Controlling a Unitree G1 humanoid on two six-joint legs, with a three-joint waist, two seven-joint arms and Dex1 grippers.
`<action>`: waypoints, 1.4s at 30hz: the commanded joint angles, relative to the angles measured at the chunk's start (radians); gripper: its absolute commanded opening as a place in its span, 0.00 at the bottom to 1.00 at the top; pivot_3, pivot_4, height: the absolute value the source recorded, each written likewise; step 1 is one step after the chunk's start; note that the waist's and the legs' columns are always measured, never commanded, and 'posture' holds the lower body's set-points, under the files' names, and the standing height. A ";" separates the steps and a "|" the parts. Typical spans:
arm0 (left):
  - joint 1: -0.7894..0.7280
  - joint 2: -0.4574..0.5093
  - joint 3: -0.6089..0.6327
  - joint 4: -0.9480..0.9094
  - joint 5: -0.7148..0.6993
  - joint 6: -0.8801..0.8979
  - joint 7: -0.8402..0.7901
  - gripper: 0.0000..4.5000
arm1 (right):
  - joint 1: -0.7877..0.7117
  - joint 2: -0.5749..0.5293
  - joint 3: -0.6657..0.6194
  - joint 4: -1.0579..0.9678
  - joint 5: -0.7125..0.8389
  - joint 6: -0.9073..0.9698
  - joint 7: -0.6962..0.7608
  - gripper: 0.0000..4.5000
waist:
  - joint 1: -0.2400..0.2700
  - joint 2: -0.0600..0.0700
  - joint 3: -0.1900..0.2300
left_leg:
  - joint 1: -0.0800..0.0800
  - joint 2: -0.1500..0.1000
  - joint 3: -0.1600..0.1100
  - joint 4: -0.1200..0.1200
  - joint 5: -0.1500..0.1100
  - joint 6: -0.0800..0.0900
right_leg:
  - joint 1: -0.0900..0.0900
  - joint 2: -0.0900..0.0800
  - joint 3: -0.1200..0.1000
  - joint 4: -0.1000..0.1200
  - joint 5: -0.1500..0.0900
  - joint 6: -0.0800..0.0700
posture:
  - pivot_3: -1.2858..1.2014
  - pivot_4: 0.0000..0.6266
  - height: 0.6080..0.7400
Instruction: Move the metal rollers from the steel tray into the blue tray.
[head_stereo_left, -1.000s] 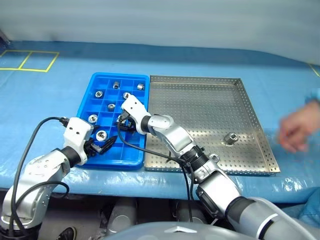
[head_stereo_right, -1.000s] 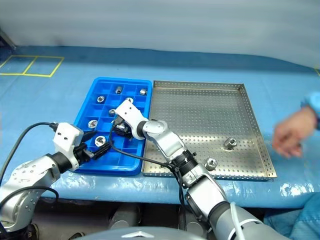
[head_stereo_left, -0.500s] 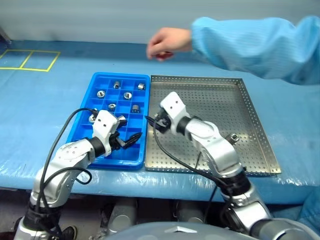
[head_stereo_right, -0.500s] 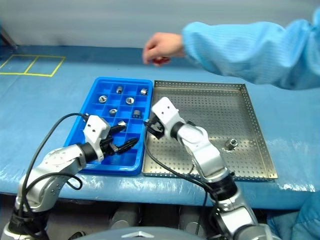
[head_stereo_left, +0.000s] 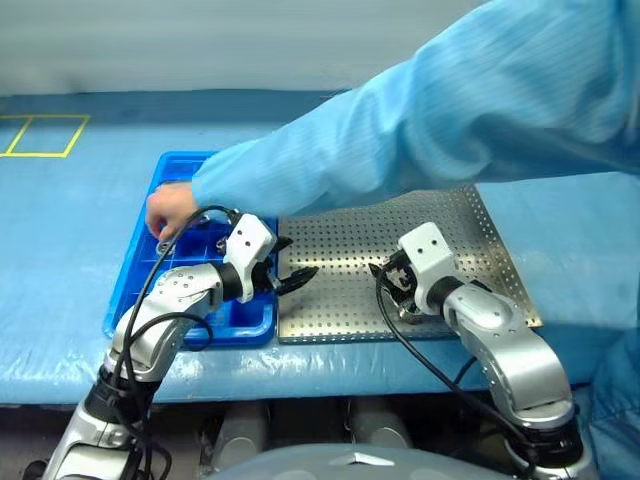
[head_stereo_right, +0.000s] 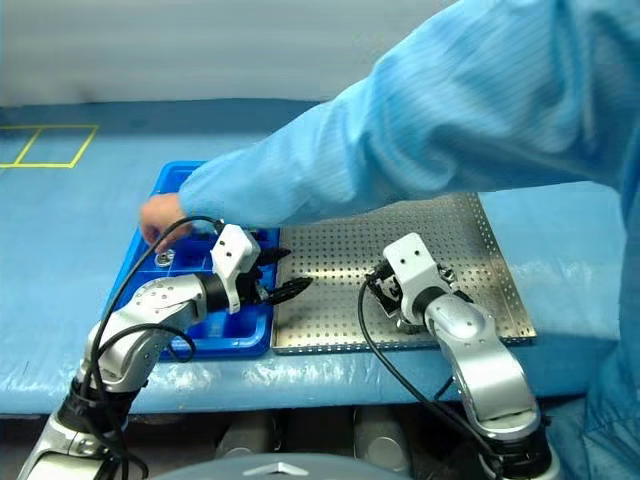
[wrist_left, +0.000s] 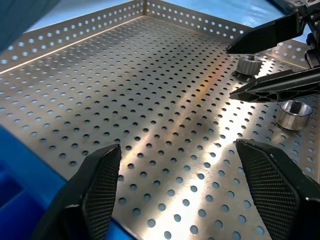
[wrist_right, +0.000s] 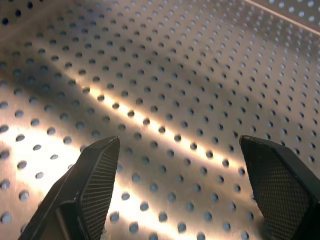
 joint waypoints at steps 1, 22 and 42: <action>-0.019 -0.004 0.002 -0.006 0.003 -0.027 -0.016 0.89 | 0.018 -0.018 -0.048 -0.112 0.048 0.075 0.023 0.90 | -0.003 0.000 0.000 | 0.000 0.000 0.000 0.000 0.000 0.000 | 0.000 0.000 0.000 0.000 0.000 0.000 | 0.48 0.24 1.00; 0.008 -0.001 0.023 -0.017 0.016 -0.034 -0.013 0.89 | 0.098 -0.112 -0.051 0.000 0.121 0.187 0.011 0.90 | 0.007 0.000 0.000 | 0.001 0.000 0.000 0.001 0.000 0.000 | 0.002 0.000 0.001 0.000 0.000 0.001 | 0.49 0.24 1.00; 0.015 0.028 0.067 -0.025 0.019 -0.035 0.008 0.89 | -0.019 -0.053 -0.032 -0.031 0.152 0.118 -0.042 0.38 | 0.002 0.000 0.000 | 0.001 0.000 0.000 0.002 0.000 0.001 | 0.002 0.000 0.001 0.000 0.001 0.002 | 0.50 0.24 1.00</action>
